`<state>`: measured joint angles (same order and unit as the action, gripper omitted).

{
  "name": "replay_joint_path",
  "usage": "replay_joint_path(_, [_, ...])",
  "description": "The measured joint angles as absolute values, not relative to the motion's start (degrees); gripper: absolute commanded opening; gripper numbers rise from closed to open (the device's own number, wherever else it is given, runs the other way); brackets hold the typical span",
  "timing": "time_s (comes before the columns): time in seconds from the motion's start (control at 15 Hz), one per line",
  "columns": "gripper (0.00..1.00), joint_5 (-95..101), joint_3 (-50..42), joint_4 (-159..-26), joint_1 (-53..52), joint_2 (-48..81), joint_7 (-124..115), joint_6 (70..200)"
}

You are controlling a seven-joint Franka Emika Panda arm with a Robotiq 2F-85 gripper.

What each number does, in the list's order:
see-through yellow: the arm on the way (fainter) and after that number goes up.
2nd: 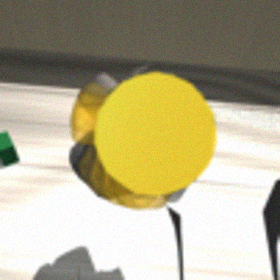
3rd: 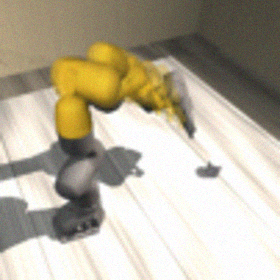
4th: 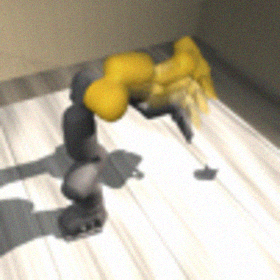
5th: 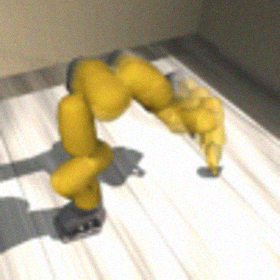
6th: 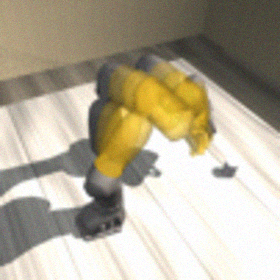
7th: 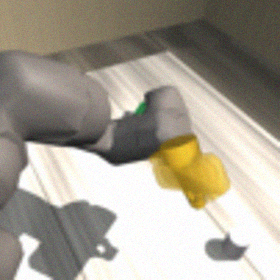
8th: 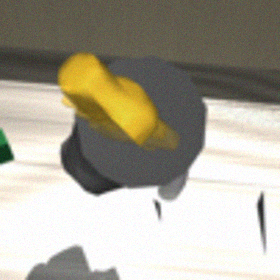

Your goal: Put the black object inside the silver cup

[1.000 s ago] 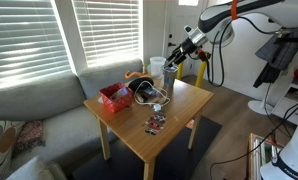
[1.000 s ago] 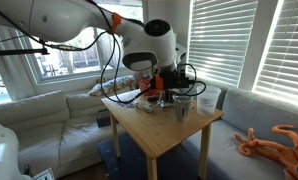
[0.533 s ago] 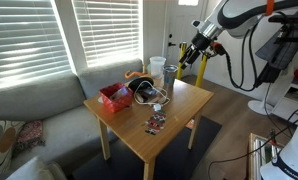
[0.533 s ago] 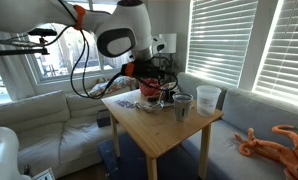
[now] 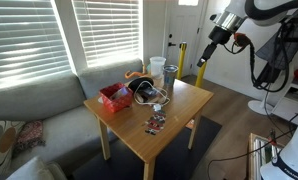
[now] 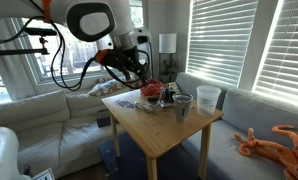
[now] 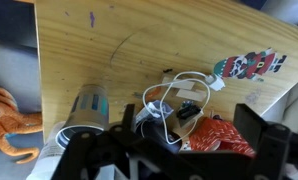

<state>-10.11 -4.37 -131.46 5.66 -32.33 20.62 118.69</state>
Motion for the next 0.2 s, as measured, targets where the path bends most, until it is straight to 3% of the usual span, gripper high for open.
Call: replay_joint_path(0.2, [1.00,-9.92,-4.78,-131.91,5.46,-33.16,19.98,117.80])
